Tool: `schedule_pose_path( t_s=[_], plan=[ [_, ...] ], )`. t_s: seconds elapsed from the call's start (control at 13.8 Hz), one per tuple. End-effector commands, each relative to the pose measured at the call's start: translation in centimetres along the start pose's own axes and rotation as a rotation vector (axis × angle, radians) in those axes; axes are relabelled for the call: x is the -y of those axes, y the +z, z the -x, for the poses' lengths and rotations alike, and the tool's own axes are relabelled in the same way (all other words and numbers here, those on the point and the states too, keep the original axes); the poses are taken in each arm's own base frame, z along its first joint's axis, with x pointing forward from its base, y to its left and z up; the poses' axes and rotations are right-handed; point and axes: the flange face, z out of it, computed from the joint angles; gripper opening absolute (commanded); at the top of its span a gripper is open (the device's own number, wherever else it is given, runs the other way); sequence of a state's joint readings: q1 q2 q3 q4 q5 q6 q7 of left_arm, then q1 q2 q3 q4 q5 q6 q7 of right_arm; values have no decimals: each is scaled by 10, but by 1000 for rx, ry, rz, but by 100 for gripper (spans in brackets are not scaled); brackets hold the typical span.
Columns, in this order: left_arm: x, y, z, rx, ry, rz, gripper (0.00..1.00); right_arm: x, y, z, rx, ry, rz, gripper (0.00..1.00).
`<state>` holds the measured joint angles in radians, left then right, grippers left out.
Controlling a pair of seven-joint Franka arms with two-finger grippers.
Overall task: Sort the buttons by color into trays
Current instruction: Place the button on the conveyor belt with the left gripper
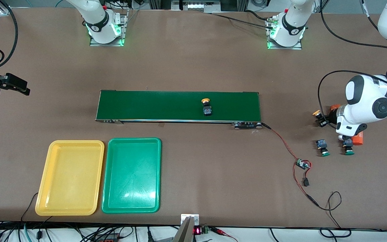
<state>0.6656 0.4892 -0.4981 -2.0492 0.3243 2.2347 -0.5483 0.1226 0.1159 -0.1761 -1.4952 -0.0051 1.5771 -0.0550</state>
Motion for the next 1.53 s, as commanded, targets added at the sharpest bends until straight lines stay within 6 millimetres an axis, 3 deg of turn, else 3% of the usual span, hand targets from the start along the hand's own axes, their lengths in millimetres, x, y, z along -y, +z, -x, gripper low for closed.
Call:
schedule_pose_path(
  t_s=[0.0,0.15,0.29,0.44,0.73,0.94,1.16,1.23,1.45],
  plan=[
    [-38,-52,21,7,89,-70,19,-3,-1,1,-10,5,-9,100],
    [-87,-76,49,36,177,-91,19,-4,2,-1,-6,6,-3,100],
    [-129,-84,77,36,264,-77,19,-1,10,-5,6,1,2,100],
    [-160,-81,99,55,326,-53,19,0,21,-10,24,-1,4,100],
    [-212,-87,144,44,350,-33,20,2,21,-14,3,-4,8,100],
    [-264,-84,192,11,330,-19,20,2,32,-17,25,1,1,100],
    [-289,-89,209,-6,365,43,20,3,31,-17,21,-4,3,100],
    [-301,-84,219,-4,386,61,19,3,30,-18,15,-4,4,100],
    [-311,-64,219,15,391,117,19,6,29,-18,13,-9,4,100]
  ],
)
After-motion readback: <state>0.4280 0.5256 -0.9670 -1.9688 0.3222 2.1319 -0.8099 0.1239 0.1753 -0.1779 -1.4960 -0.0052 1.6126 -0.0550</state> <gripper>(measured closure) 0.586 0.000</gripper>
